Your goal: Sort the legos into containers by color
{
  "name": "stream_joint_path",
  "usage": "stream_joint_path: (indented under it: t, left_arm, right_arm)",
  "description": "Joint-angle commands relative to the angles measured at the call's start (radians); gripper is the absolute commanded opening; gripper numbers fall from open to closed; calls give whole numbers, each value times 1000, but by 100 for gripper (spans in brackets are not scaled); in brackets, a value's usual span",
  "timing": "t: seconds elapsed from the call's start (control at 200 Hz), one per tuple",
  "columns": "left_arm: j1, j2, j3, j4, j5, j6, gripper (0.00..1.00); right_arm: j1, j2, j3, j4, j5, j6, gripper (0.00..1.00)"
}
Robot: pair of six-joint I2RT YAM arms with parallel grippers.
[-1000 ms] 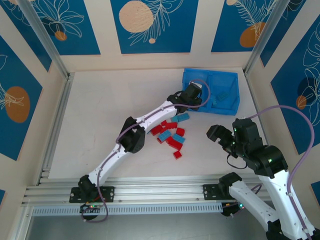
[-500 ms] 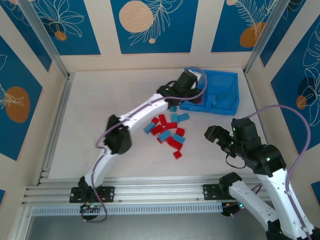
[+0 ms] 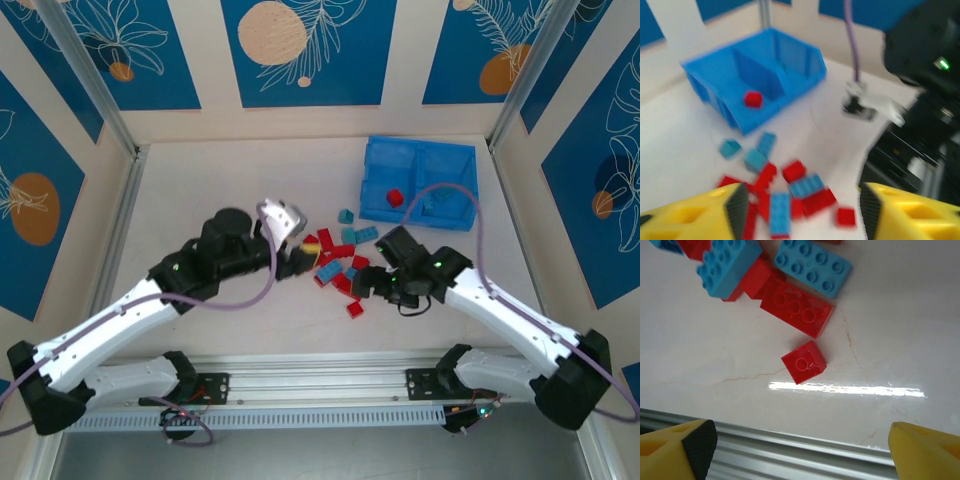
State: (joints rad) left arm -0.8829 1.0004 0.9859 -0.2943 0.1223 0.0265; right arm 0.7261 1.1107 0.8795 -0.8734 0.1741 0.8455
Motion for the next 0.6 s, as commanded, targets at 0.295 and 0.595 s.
stream_joint_path:
  t: [0.295,0.595]
  left_arm:
    - [-16,-359,-303,-213,273,554,100]
    - [-16,-348,-397,-114,286,608,100]
  right_arm:
    - [147,346,-39,258,96,-237,88]
    - [193,486,-33,297,159,-191,49]
